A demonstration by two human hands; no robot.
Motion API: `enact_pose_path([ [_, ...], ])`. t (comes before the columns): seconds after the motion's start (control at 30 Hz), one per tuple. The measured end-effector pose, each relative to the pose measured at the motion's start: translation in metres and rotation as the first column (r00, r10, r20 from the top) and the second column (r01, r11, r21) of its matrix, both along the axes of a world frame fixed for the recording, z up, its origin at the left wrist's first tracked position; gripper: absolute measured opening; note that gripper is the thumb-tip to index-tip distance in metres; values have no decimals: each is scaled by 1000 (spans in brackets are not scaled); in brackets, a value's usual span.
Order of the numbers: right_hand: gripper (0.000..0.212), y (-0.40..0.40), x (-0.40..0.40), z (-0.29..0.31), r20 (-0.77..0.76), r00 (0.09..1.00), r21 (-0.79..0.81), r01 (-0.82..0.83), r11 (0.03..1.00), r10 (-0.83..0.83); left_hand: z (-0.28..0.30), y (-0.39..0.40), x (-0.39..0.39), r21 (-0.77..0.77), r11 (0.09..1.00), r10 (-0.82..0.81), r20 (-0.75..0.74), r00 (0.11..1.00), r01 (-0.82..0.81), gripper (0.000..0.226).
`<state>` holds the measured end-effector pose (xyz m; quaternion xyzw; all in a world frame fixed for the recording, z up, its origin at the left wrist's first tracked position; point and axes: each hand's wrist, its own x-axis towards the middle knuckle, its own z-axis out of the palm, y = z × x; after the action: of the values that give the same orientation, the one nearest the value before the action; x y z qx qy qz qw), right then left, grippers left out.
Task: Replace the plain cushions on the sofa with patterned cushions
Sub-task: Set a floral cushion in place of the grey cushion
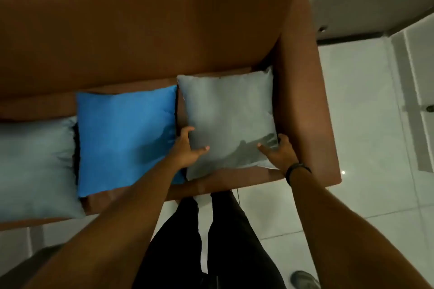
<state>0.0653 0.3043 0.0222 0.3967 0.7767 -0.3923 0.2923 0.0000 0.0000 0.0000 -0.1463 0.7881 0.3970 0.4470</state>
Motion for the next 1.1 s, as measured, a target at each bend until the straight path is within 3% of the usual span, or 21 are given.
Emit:
enact_pose_path([
  [0.13, 123, 17, -17, -40, 6, 999, -97, 39, 995, -39, -39, 15, -2, -11, 997, 78, 87, 993, -77, 108],
  [0.23, 127, 17, -15, -61, 22, 999, -140, 35, 990, -33, -52, 26, 13, -15, 993, 122, 117, 986, -121, 122],
  [0.43, 89, 26, -13, -24, -85, 996, -104, -17, 994, 8, -17, 16, 23, -12, 987, 163, -18, 987, -163, 111],
  [0.6, 71, 48, -40, 50, -136, 983, -142, -145, 979, 126, 41, -3, -8, 3, 982, 189, 23, 982, -190, 101],
  [0.73, 50, 66, -95, 93, -151, 972, -118, -196, 974, 177, 87, 0, -62, 103, 930, 334, 166, 928, -353, 83],
  [0.83, 23, 83, -142, 116, -92, 984, -122, -165, 979, 154, 113, 0, -105, 233, 882, 321, 340, 884, -410, 62],
  [0.97, 15, 100, -197, 123, 22, 992, -204, -119, 972, 126, 130, 2, -159, 158, 873, 386, 356, 851, -461, 82],
  [1.07, 4, 100, -235, 108, -87, 994, -289, -92, 953, 70, 125, 7, -189, 132, 860, 419, 367, 830, -492, 102],
  [1.1, 12, 97, -245, 103, -135, 990, -302, -76, 950, 36, 123, 8, -195, 136, 844, 444, 370, 816, -520, 106],
])
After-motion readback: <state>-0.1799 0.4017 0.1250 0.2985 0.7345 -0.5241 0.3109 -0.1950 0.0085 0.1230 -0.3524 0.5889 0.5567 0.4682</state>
